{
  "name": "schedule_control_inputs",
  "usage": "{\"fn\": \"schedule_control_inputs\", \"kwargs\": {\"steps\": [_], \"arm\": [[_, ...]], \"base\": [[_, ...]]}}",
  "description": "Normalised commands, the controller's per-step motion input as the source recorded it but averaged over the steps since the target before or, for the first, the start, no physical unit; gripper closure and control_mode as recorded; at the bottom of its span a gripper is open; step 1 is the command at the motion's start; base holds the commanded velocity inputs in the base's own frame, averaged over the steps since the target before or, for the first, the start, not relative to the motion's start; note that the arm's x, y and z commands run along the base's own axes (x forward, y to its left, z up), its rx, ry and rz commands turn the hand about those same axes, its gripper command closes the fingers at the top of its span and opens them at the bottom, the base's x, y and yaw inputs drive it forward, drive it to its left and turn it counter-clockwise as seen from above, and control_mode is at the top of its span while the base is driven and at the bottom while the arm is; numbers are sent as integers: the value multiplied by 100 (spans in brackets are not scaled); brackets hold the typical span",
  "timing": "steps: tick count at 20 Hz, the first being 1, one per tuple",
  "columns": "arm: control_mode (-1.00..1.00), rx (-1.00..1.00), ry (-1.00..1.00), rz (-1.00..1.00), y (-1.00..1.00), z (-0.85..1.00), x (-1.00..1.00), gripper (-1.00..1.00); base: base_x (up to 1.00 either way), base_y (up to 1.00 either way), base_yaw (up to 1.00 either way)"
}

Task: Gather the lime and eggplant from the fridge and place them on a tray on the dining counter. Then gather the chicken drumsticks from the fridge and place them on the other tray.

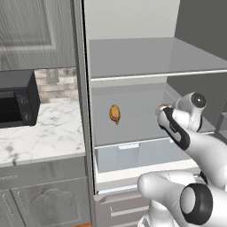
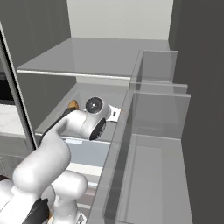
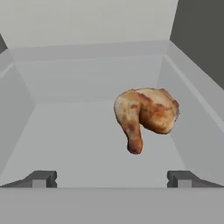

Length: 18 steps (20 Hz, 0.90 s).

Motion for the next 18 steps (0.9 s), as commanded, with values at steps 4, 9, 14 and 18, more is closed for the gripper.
{"fn": "schedule_control_inputs", "kwargs": {"steps": [4, 9, 14, 18], "arm": [[-100, 0, 0, 0, -18, -28, 10, -100], [-100, 0, 0, 0, -22, -23, 5, -100], [-100, -2, 0, -1, -1, -14, 15, -100], [-100, 0, 0, 0, 0, -12, 17, -100]], "base": [[0, 0, 0], [0, 0, 0], [0, 0, 0], [0, 0, 0]]}}
